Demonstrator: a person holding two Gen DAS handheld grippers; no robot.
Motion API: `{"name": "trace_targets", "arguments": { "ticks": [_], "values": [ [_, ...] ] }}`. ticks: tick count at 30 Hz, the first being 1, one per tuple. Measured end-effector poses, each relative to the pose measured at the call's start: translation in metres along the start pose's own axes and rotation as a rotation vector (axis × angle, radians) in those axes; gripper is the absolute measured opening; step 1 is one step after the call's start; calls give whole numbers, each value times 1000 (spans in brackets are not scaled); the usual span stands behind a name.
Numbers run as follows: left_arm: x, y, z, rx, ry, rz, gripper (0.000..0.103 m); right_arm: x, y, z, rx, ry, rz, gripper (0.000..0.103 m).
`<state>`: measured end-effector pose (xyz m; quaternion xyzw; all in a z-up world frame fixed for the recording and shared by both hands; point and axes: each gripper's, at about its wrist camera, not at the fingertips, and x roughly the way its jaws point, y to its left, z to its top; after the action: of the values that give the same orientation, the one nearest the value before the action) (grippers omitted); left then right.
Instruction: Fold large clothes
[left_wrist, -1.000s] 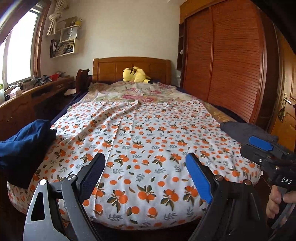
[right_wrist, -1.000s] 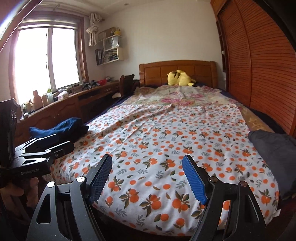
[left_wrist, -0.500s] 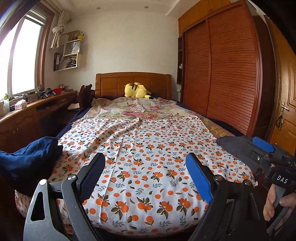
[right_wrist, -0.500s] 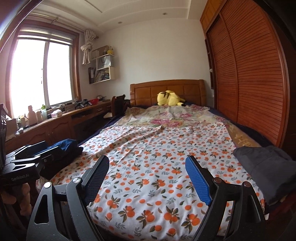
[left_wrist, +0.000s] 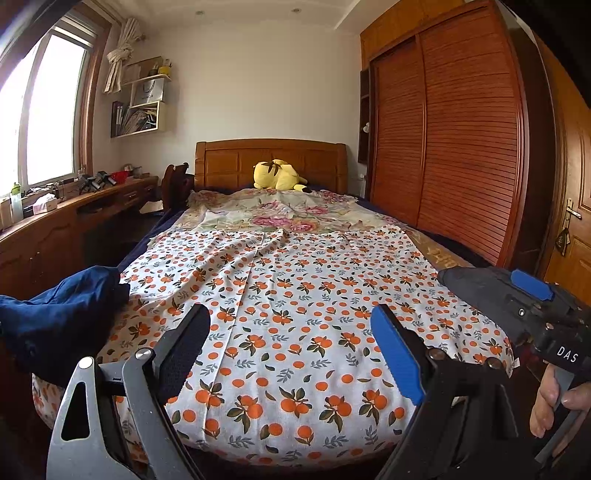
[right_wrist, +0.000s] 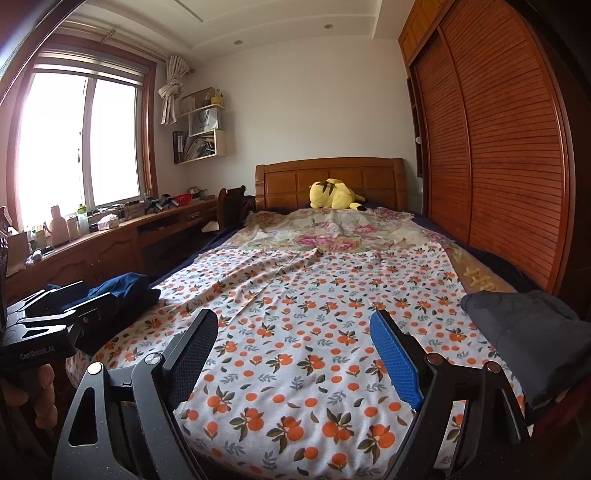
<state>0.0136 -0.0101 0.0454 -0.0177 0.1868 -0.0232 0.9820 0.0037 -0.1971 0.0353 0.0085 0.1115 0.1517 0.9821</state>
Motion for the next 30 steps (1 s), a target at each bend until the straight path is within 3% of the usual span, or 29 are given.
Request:
{"name": "trace_targets", "arguments": {
  "ticks": [30],
  "values": [
    [-1, 3, -6, 3, 12, 7, 89, 5, -10, -1, -10, 4, 7, 86]
  ]
}}
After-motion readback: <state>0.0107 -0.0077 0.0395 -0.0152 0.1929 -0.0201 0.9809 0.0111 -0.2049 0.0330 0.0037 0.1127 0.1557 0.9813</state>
